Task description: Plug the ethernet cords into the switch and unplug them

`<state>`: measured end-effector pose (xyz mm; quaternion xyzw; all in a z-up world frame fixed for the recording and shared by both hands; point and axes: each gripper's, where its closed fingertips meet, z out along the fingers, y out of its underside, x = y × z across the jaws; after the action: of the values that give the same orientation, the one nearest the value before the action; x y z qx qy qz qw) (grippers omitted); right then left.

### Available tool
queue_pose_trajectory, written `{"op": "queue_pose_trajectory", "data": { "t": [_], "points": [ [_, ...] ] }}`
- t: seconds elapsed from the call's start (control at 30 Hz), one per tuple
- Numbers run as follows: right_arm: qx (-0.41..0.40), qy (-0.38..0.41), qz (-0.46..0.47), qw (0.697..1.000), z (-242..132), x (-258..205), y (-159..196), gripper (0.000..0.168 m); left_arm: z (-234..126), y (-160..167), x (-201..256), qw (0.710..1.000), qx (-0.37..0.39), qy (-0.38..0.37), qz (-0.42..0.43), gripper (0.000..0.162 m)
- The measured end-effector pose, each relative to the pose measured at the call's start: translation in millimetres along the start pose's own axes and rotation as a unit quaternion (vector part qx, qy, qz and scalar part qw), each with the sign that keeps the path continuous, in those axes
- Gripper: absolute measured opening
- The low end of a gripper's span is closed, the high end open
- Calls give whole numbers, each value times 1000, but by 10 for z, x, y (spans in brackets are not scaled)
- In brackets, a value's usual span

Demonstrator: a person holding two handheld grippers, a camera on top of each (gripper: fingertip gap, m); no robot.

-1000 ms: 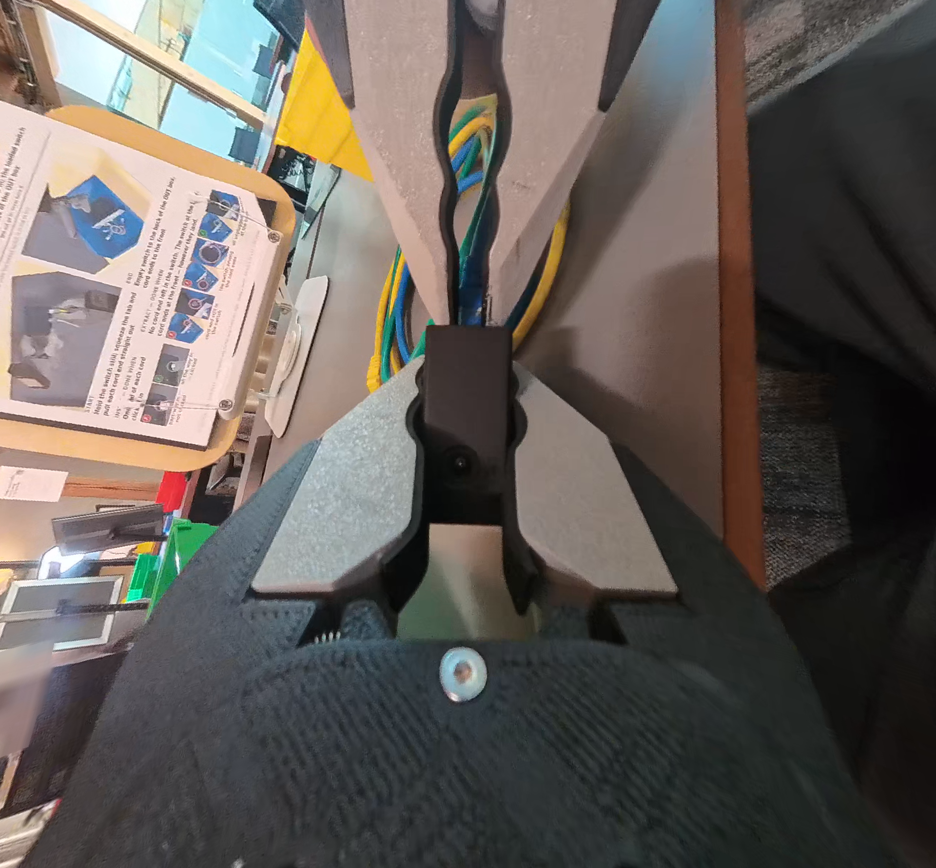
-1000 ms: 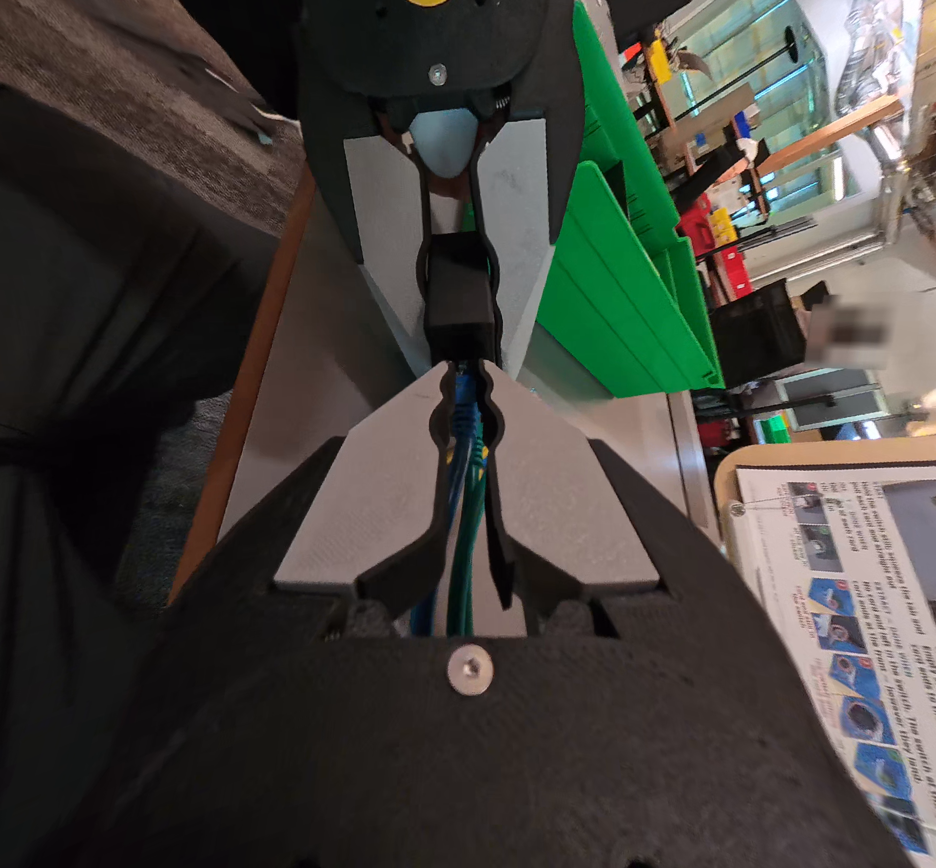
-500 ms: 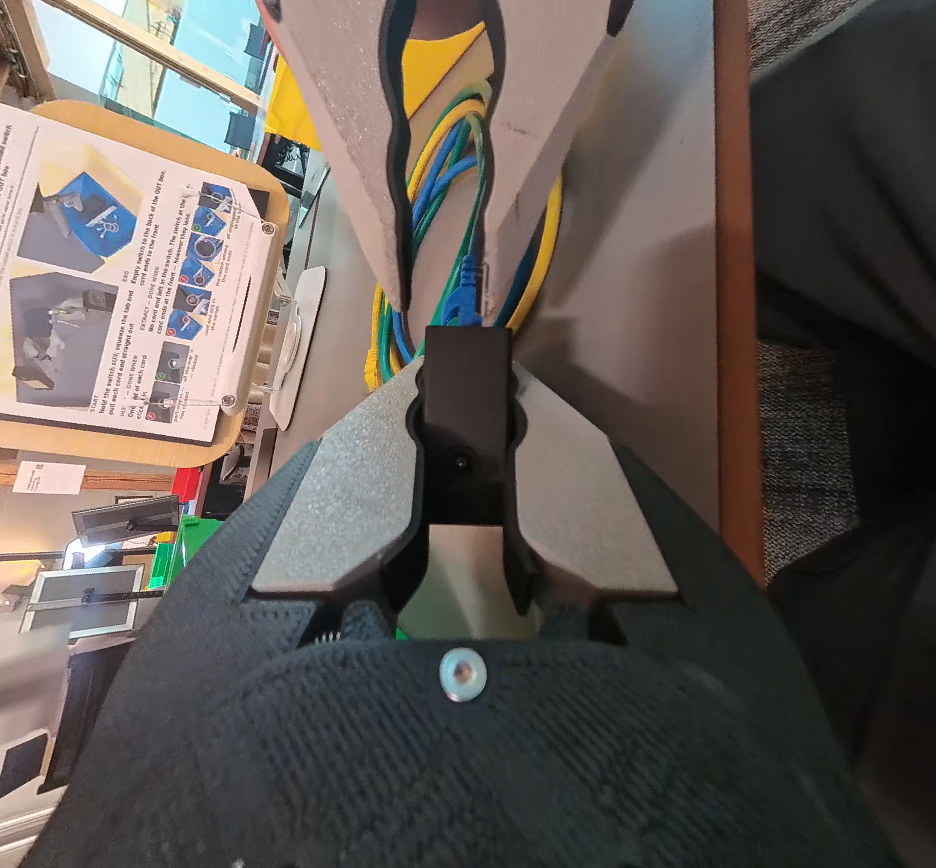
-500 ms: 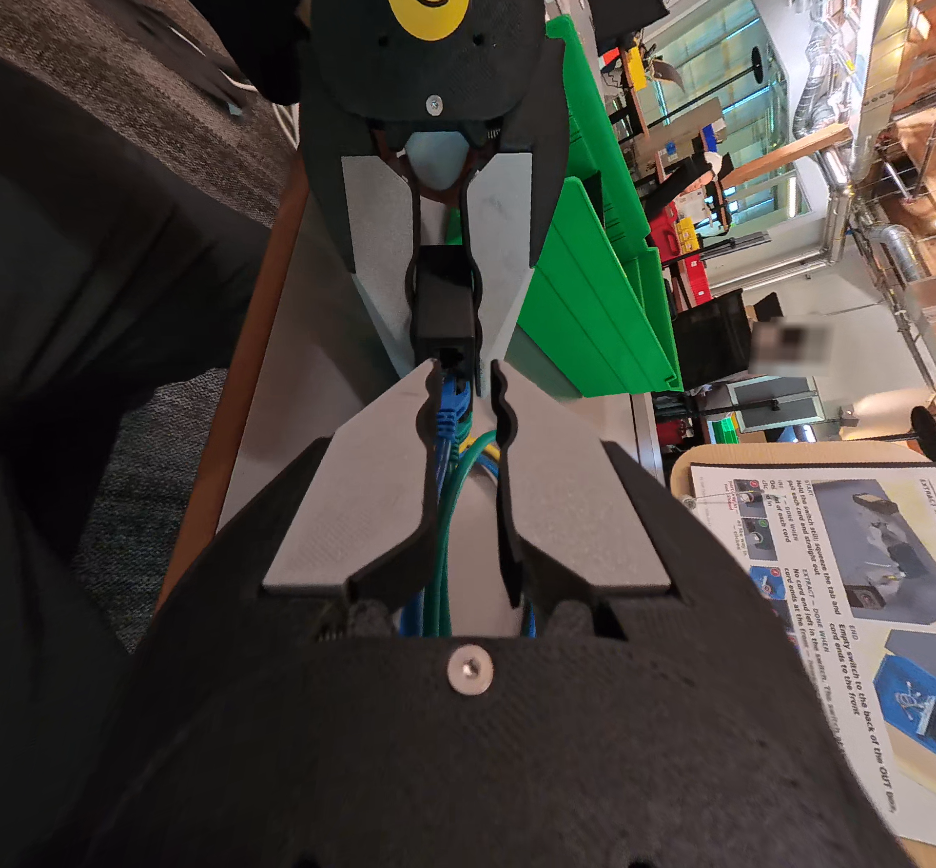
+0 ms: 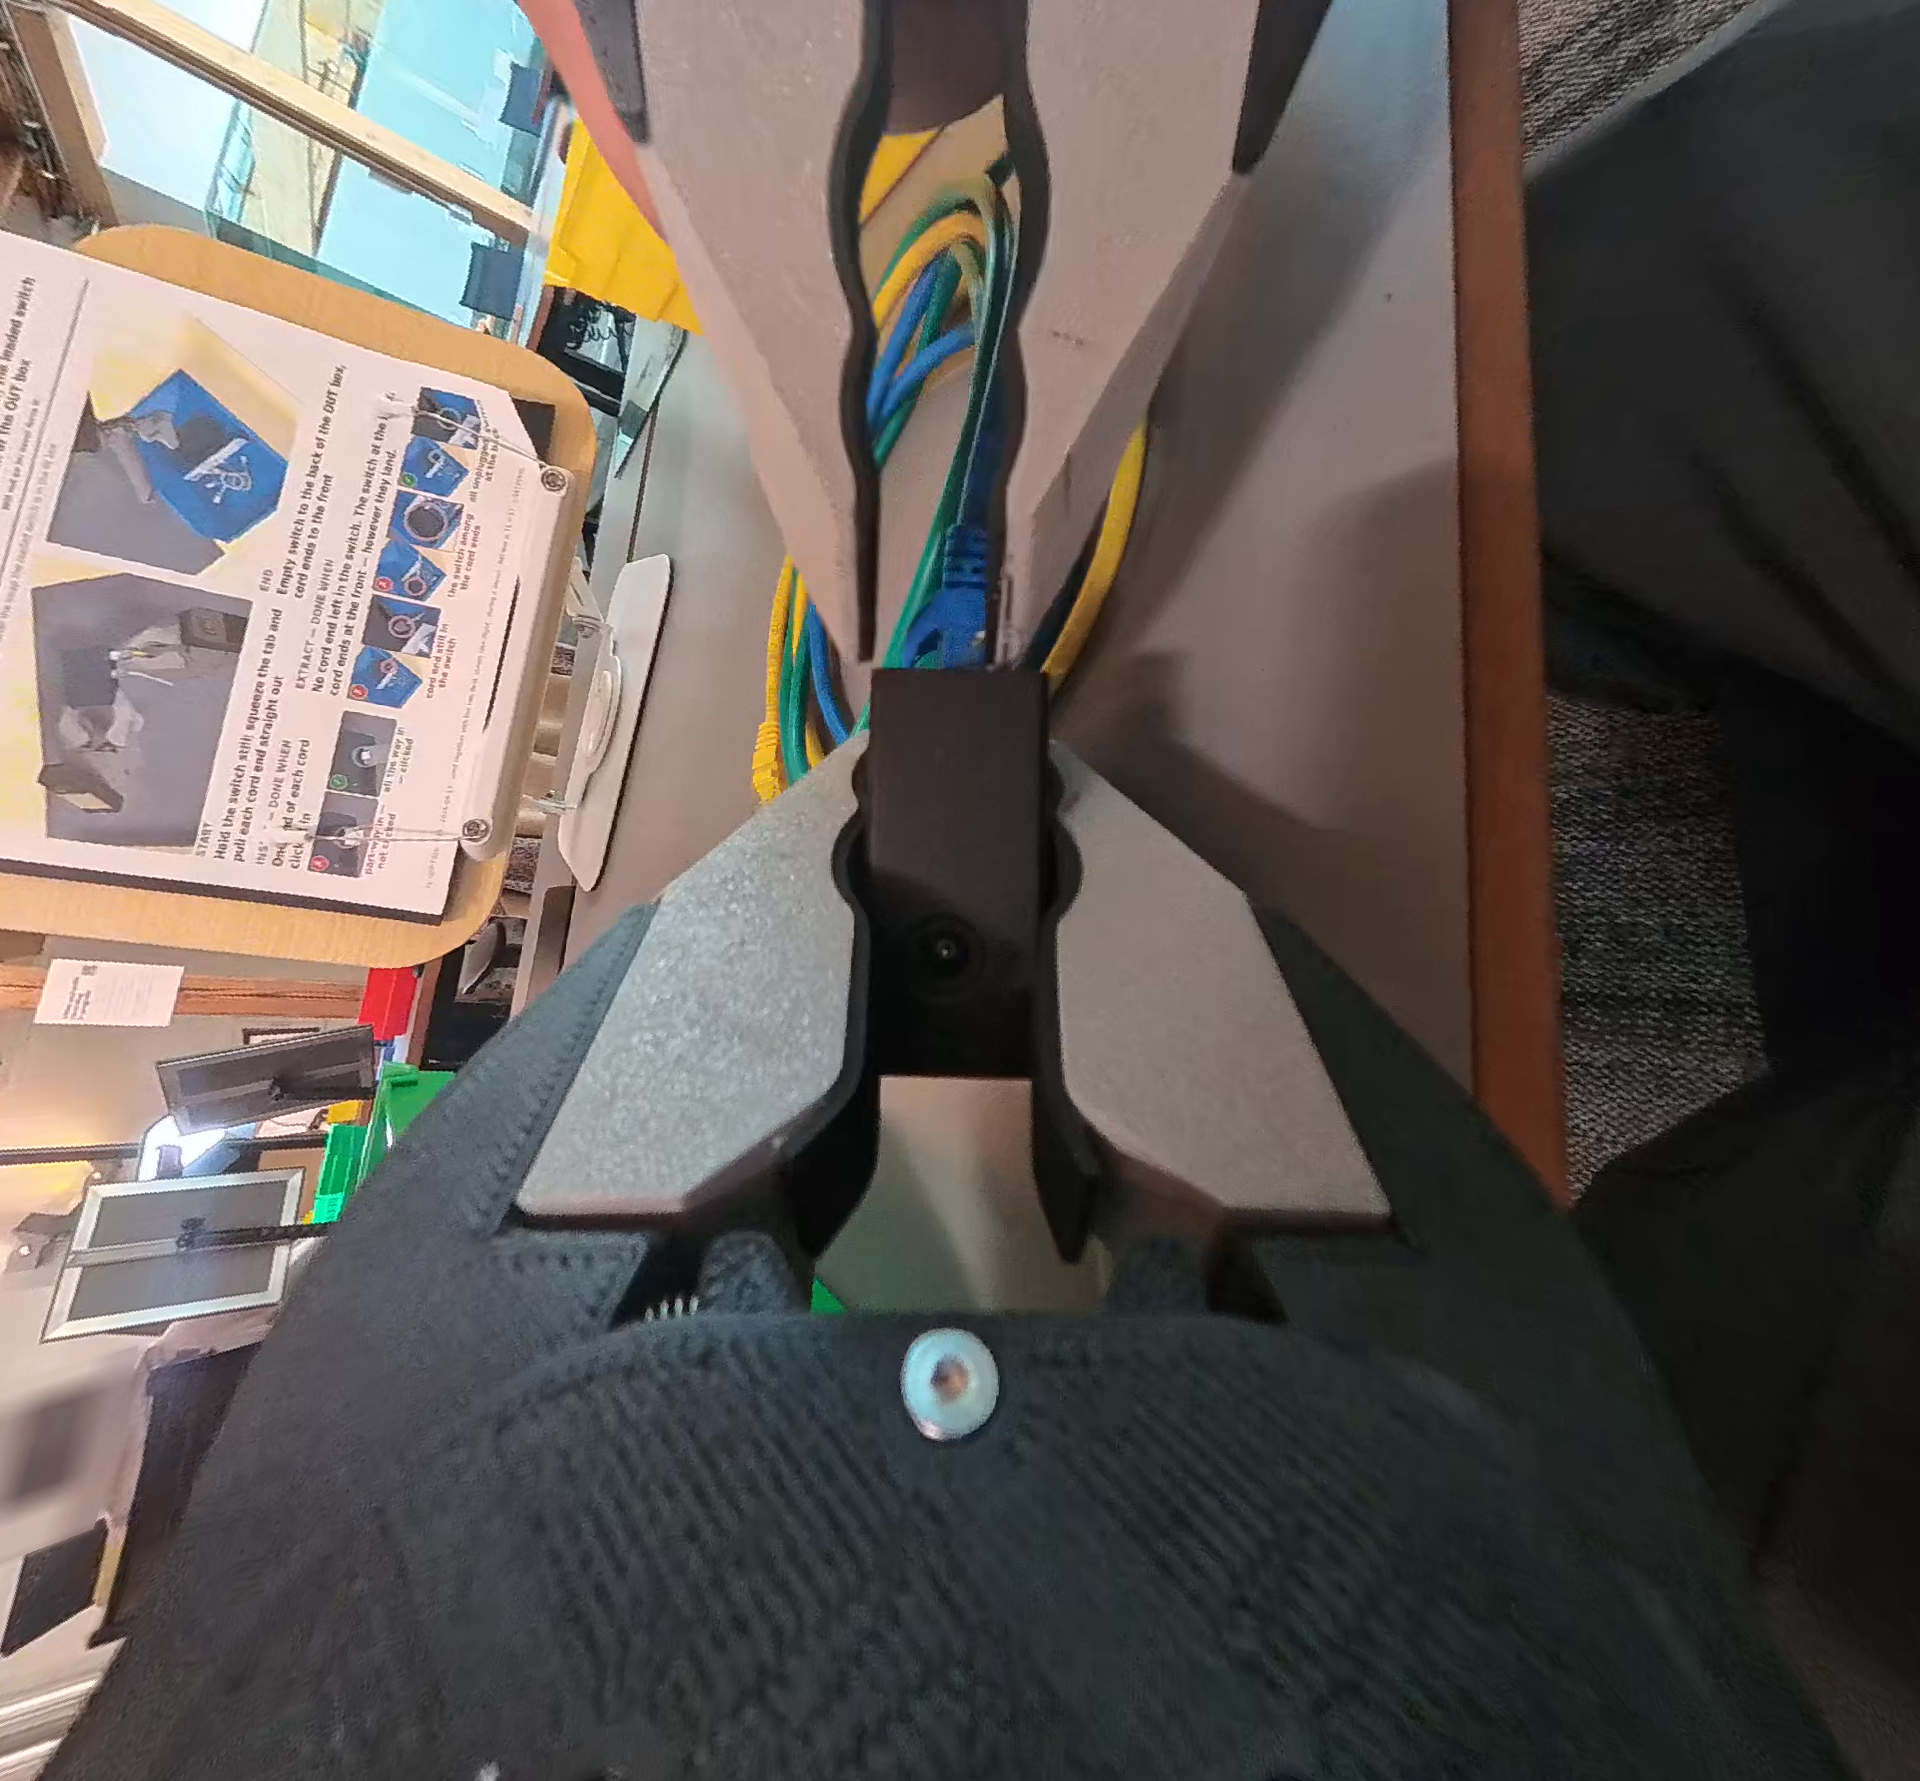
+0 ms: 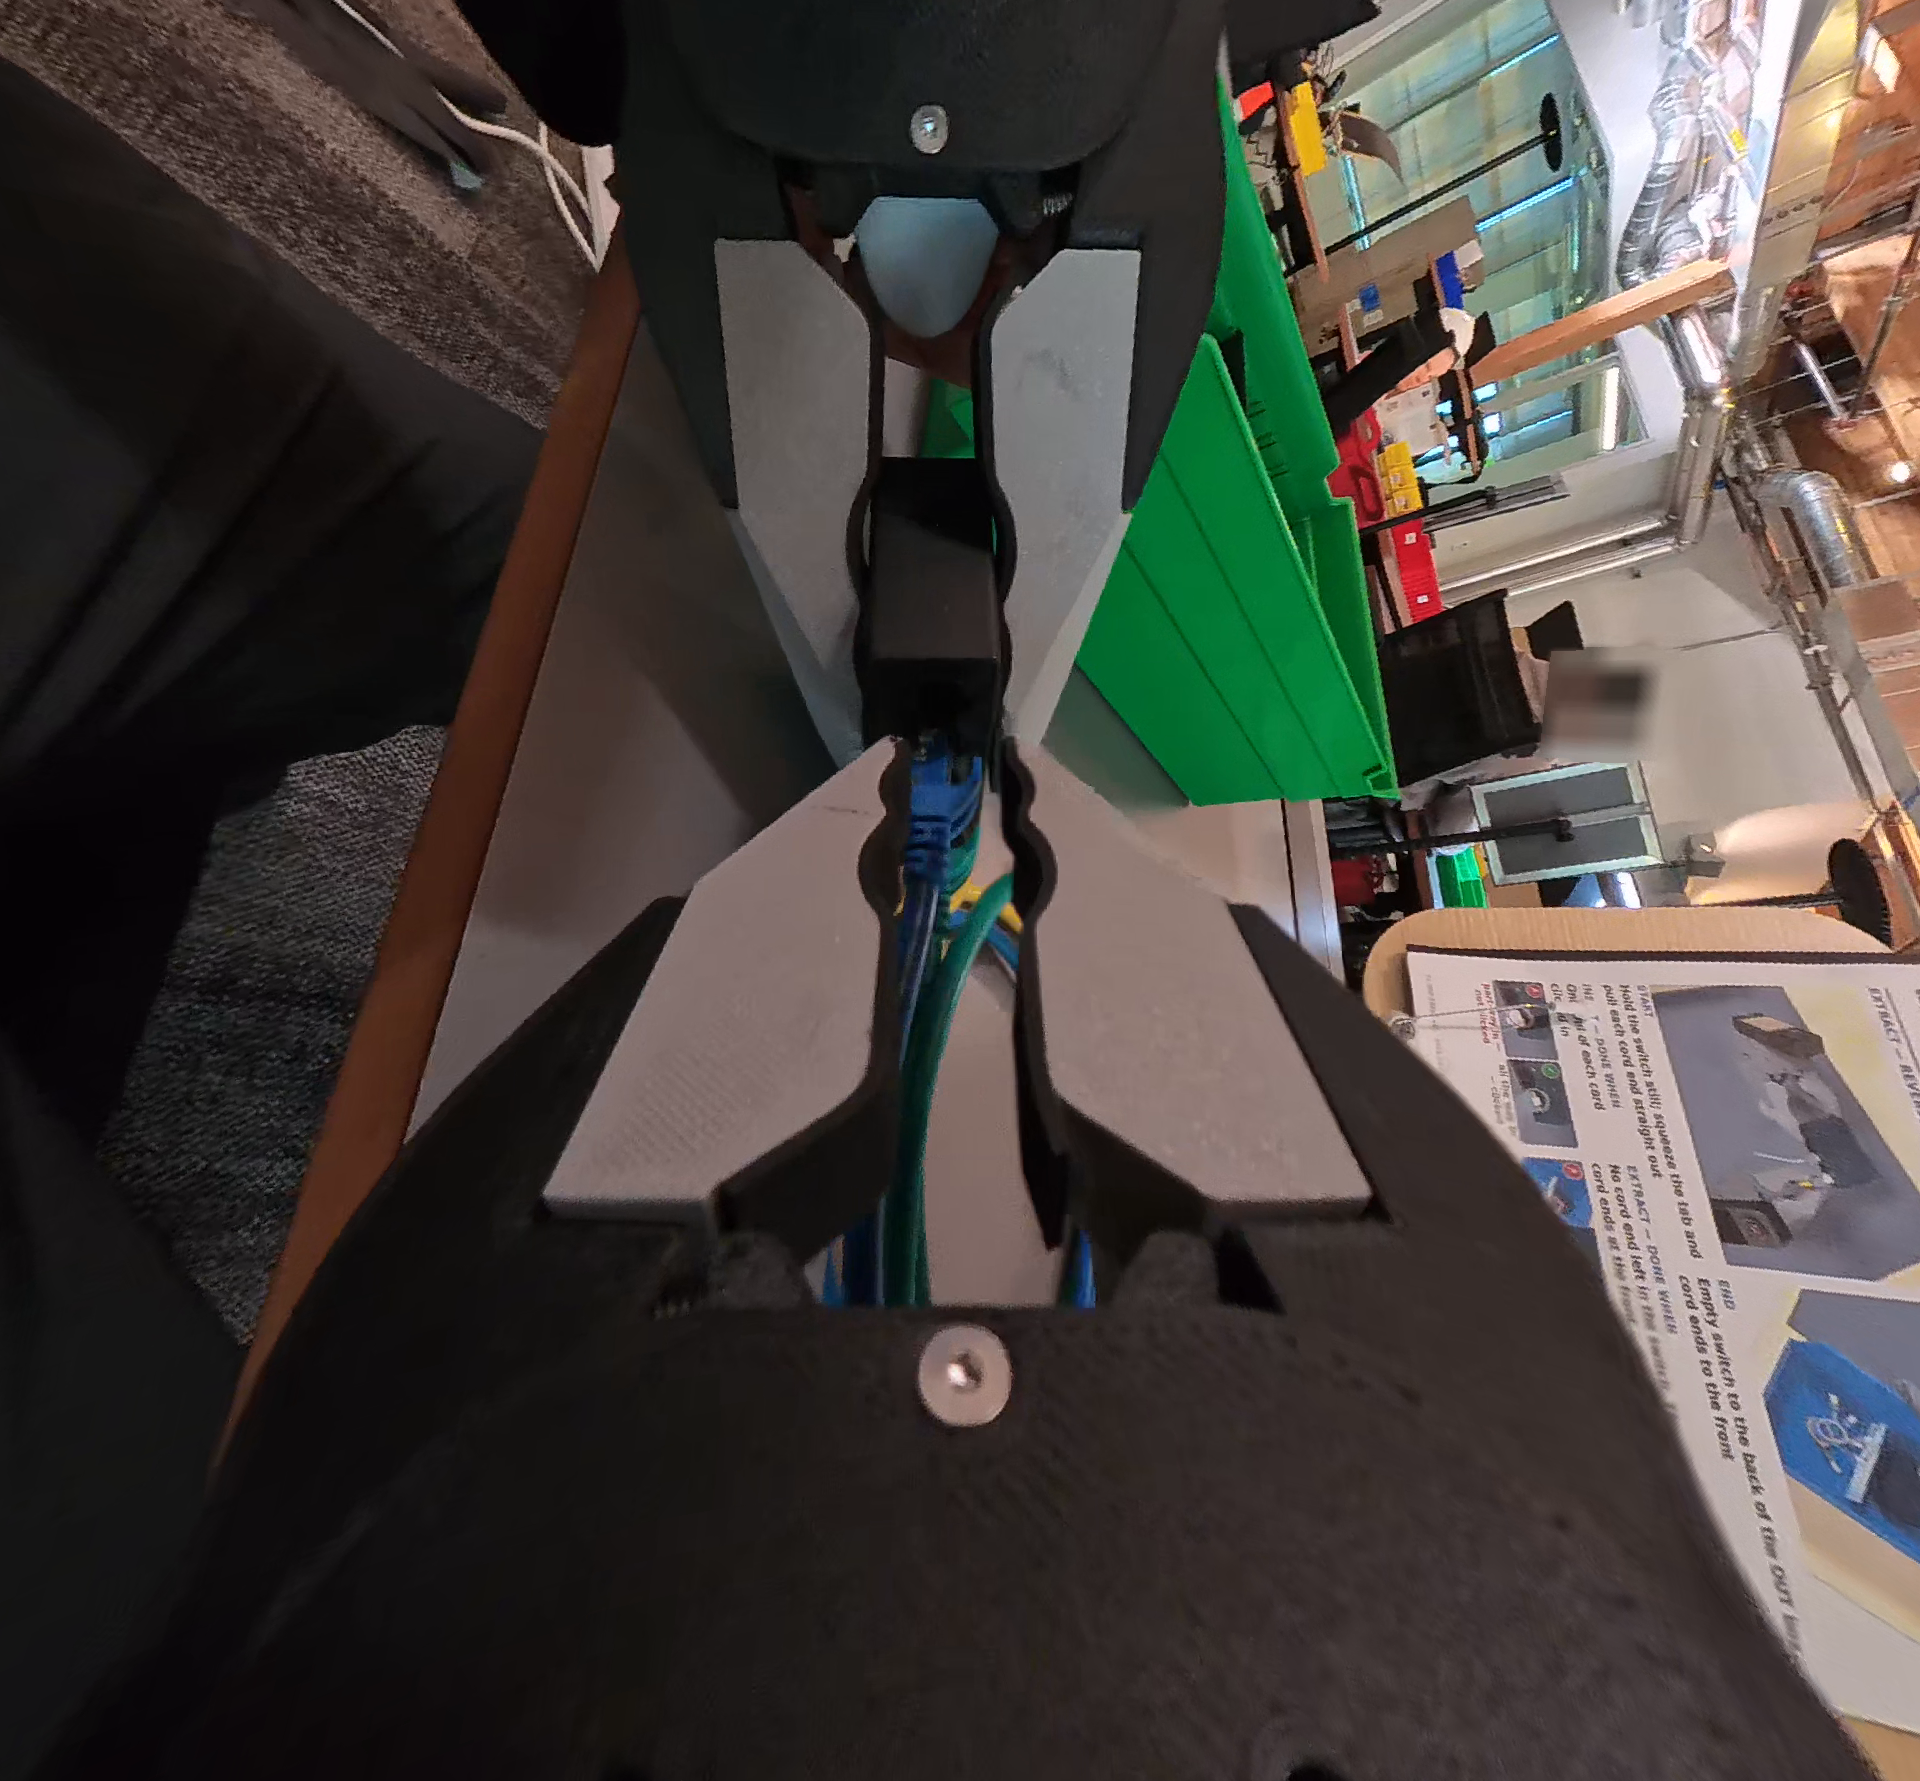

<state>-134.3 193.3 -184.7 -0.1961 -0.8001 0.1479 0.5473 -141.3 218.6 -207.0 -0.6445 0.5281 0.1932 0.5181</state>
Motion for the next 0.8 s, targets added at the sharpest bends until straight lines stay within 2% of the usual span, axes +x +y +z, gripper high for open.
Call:
{"op": "queue_pose_trajectory", "data": {
  "t": [0.53, 0.8],
  "points": [
    [1, -1, 4, 1000, 50, -32, 39, 9, -5, -22, -4, 1000, 0, -11, 16, 27],
    [3, -1, 16, 1000, 172, -65, 80, 9, 4, 83, 21, 1000, -13, -7, 17, 26]
  ]
}}
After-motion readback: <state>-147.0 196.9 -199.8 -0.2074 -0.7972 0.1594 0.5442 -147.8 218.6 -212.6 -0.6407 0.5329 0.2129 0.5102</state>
